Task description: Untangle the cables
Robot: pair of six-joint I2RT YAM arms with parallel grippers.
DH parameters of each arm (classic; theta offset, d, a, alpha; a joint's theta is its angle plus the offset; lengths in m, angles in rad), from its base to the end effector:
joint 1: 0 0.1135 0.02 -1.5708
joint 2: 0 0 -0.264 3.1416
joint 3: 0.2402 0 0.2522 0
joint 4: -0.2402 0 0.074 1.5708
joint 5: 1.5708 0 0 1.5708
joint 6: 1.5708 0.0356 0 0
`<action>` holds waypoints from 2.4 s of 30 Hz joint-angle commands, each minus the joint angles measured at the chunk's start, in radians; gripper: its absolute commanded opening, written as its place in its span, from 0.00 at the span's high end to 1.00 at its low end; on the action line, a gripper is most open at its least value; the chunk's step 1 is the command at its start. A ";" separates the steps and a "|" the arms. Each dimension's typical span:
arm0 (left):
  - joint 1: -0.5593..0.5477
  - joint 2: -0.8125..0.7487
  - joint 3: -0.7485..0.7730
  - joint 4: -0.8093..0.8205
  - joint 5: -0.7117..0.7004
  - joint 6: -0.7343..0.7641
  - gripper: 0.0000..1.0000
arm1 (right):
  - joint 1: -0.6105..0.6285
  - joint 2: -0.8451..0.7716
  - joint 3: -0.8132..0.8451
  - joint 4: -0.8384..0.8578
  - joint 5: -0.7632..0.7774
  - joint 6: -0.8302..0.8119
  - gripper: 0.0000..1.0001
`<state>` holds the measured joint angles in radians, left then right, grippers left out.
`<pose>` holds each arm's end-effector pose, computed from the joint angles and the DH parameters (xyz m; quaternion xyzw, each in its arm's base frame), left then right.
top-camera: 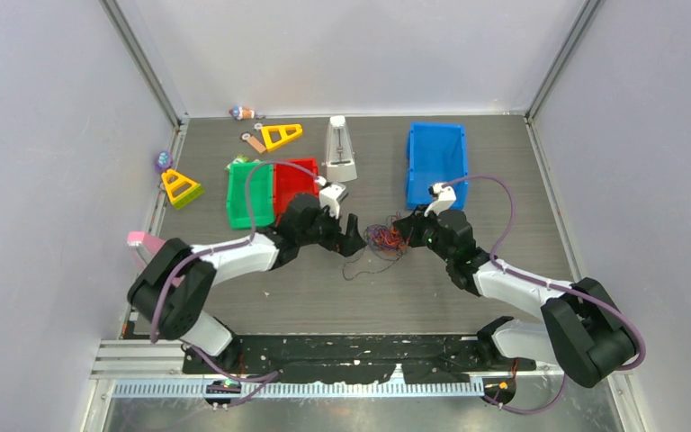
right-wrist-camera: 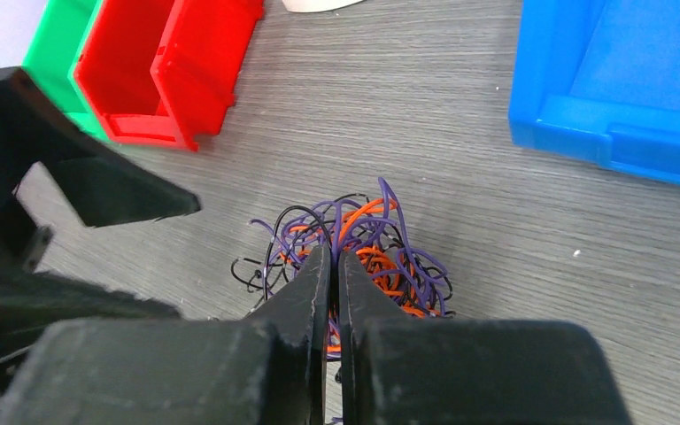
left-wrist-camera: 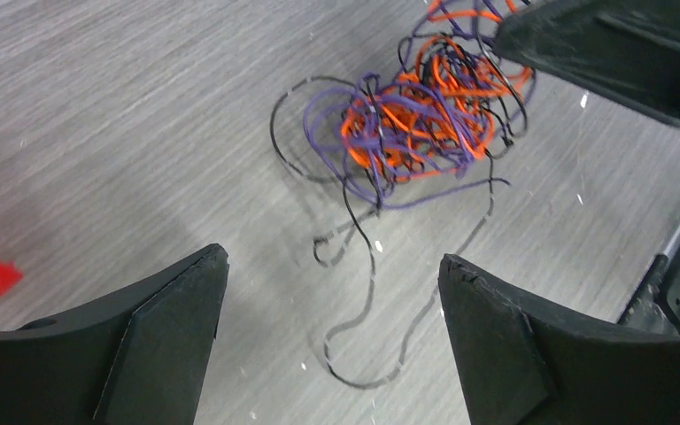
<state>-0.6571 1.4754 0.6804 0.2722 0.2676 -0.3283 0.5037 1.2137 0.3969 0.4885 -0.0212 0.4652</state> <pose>0.2342 -0.1926 0.1894 0.2063 0.8356 -0.3363 0.3823 0.2124 0.1179 0.1880 -0.0218 0.8128 0.2787 0.5110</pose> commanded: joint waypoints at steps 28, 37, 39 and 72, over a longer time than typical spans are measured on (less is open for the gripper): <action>-0.034 0.002 0.128 -0.312 -0.489 0.080 1.00 | -0.002 -0.129 0.045 -0.364 0.736 0.158 0.94; 0.121 -0.465 -0.135 -0.200 -0.732 -0.009 1.00 | -0.017 -0.363 -0.051 -0.453 1.007 0.280 0.95; 0.149 -0.551 -0.114 -0.278 -0.780 -0.023 1.00 | -0.019 -0.389 -0.062 -0.460 1.036 0.281 0.95; 0.353 -0.503 0.465 -0.595 -0.513 -0.058 1.00 | -0.042 -0.391 -0.125 -0.139 0.500 -0.020 0.95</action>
<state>-0.3073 0.9279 1.0435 -0.3378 -0.2348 -0.4255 0.4625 0.8124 0.2653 0.2569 0.5255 0.4717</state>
